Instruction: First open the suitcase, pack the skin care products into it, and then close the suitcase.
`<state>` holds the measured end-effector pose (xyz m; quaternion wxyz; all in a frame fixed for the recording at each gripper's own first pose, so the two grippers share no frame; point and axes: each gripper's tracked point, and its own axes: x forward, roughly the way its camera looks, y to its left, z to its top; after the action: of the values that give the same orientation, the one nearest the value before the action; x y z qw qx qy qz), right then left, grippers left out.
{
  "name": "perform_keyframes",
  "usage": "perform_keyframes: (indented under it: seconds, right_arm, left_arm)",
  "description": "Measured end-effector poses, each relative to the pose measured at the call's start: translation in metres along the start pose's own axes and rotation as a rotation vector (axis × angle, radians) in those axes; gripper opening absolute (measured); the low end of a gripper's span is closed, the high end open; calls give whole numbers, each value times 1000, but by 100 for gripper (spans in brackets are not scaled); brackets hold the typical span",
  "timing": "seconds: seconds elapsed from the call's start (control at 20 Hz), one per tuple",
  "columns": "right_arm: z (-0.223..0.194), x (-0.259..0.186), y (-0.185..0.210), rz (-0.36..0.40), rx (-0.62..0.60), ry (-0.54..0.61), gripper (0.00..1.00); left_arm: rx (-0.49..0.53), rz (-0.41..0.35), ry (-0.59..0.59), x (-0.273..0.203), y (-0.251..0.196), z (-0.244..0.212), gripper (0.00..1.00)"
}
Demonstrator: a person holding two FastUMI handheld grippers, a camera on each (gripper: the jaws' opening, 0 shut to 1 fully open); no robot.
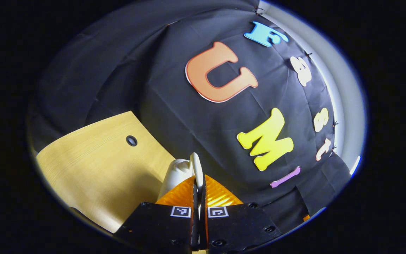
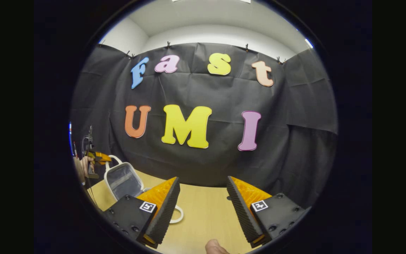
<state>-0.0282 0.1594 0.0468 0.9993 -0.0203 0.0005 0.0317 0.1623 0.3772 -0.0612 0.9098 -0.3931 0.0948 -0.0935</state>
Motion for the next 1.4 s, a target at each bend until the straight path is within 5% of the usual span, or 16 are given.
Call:
perform_keyframes:
  seconds: [0.6, 1.4]
  right_arm:
    - [-20, 7, 12, 38, -12, 59, 79]
    - [-40, 10, -45, 26, 19, 111, 79]
  left_arm:
    - [298, -58, 49, 9, -93, -73, 4]
    - [474, -101, 357, 67, -157, -240, 4]
